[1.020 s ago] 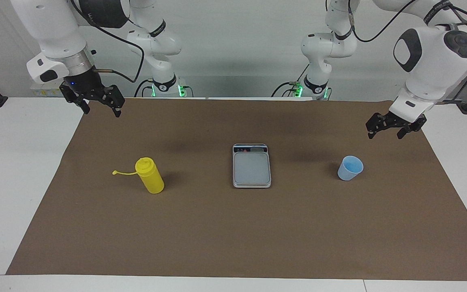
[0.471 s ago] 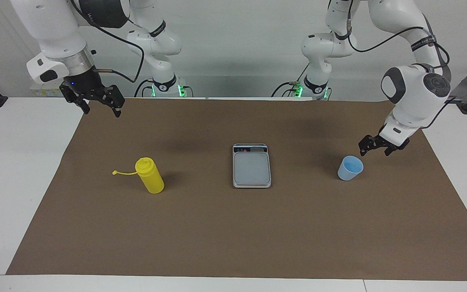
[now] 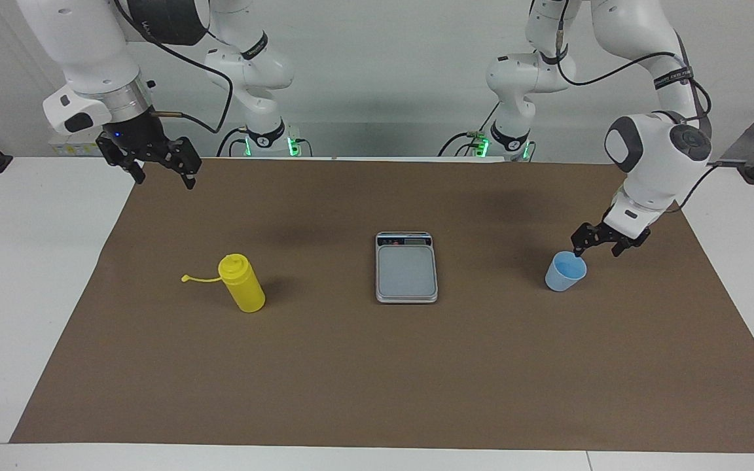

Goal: Pour seasoning into cup on scale with both arms
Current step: 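Reach the left gripper to the blue cup and grasp it, then carry the blue cup with the left gripper onto the scale, then release the cup and withdraw the left gripper while the right gripper reaches the bottle, then grasp the yellow bottle with the right gripper and lift it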

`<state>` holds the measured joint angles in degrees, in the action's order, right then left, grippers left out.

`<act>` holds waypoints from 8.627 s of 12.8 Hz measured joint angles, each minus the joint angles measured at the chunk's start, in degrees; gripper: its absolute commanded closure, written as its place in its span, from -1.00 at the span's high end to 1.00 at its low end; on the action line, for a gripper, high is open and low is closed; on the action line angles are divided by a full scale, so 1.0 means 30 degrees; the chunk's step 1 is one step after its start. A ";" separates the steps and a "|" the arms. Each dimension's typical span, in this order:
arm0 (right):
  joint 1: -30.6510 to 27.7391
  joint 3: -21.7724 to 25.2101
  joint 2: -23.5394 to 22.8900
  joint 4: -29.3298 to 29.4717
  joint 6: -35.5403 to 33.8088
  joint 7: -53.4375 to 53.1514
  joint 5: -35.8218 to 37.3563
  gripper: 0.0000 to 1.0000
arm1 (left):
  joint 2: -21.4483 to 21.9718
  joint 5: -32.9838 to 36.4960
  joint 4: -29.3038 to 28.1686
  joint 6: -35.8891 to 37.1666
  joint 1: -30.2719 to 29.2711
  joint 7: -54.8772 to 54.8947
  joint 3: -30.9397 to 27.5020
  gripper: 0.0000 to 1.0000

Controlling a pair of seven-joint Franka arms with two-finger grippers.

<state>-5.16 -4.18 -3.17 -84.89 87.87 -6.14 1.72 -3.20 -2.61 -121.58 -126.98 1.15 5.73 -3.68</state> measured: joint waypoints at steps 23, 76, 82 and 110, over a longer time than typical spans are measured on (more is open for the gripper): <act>0.0000 0.0000 0.0000 -0.0001 0.0000 0.0000 0.0000 1.00 | -0.1670 -0.0944 -0.0450 -0.1969 0.1106 -0.2345 0.0191 -1.00; -0.0078 0.0019 0.0025 -0.0401 0.0136 0.1366 -0.0001 1.00 | -0.3869 -0.0992 0.4787 -0.0368 1.1991 -2.2089 0.0146 -0.26; -0.2941 0.0119 0.1604 -0.5198 0.4989 0.9862 -0.3757 1.00 | -0.3457 -0.0992 0.9119 0.5348 1.0898 -2.2031 -0.0063 -0.28; -0.3196 0.0027 -0.4062 -1.3185 1.2504 4.0798 -2.8685 1.00 | 0.0377 0.0904 0.8812 0.9806 0.2711 -0.1438 -0.0373 1.00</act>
<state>-14.75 -4.10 -15.36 -124.44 125.38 116.25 -84.34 -2.07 0.10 -95.14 -97.56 9.28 1.42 -4.80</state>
